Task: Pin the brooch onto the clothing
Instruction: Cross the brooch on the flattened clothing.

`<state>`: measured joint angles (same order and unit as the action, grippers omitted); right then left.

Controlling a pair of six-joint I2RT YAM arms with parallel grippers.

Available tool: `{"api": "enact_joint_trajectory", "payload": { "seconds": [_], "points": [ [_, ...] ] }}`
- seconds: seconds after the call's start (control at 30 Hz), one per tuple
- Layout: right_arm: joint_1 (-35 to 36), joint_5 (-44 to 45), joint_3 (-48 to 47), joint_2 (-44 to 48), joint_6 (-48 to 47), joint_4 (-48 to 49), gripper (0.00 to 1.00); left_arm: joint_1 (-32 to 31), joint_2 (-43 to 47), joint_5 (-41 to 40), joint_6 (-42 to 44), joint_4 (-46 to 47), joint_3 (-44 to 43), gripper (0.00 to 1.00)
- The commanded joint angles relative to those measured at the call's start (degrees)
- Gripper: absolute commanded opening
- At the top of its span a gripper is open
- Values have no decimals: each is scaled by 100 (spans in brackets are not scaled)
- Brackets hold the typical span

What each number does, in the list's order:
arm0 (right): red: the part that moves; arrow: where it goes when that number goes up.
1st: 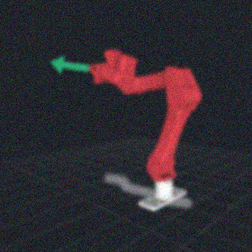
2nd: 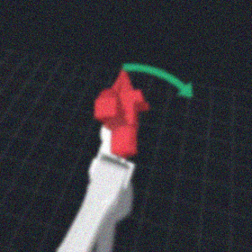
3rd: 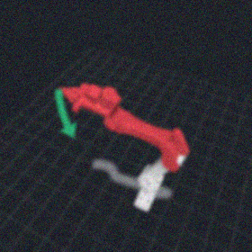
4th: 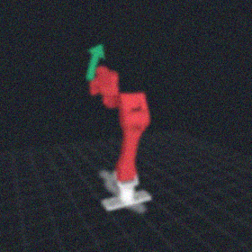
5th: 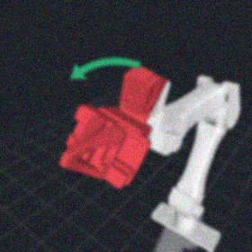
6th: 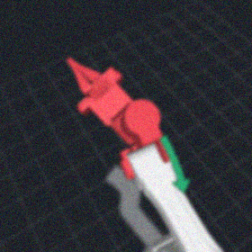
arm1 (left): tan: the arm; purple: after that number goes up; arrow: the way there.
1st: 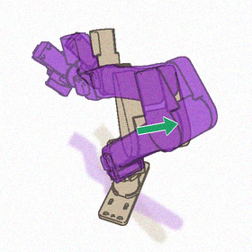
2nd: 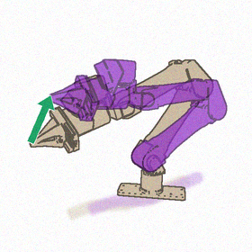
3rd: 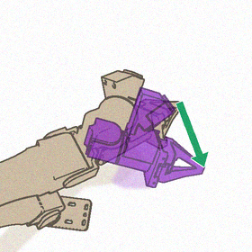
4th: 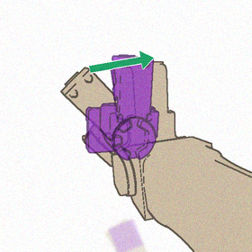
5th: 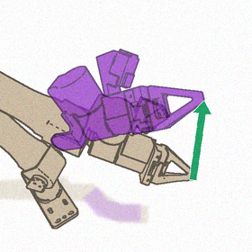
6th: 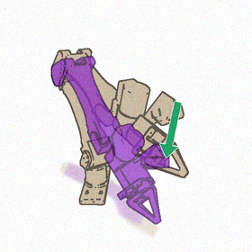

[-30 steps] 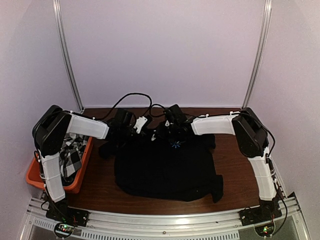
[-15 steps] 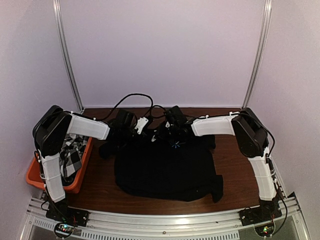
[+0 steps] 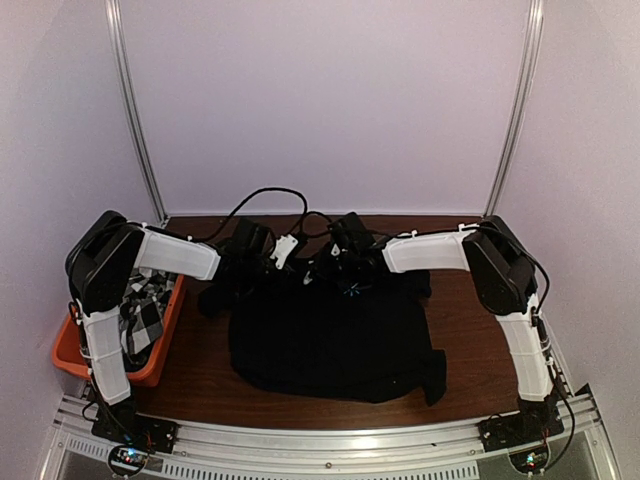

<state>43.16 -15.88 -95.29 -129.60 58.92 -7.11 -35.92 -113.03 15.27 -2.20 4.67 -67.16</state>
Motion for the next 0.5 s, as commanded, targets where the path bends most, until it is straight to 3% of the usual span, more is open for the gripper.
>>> {"api": "enact_joint_trajectory", "payload": {
  "seconds": [0.0,0.47],
  "points": [
    [37,40,-282,-126,-132,-245,0,-55,73,117,35,236,12,0],
    [232,-174,-396,-232,-662,-660,0,-55,71,0,44,211,10,0]
  ]
}}
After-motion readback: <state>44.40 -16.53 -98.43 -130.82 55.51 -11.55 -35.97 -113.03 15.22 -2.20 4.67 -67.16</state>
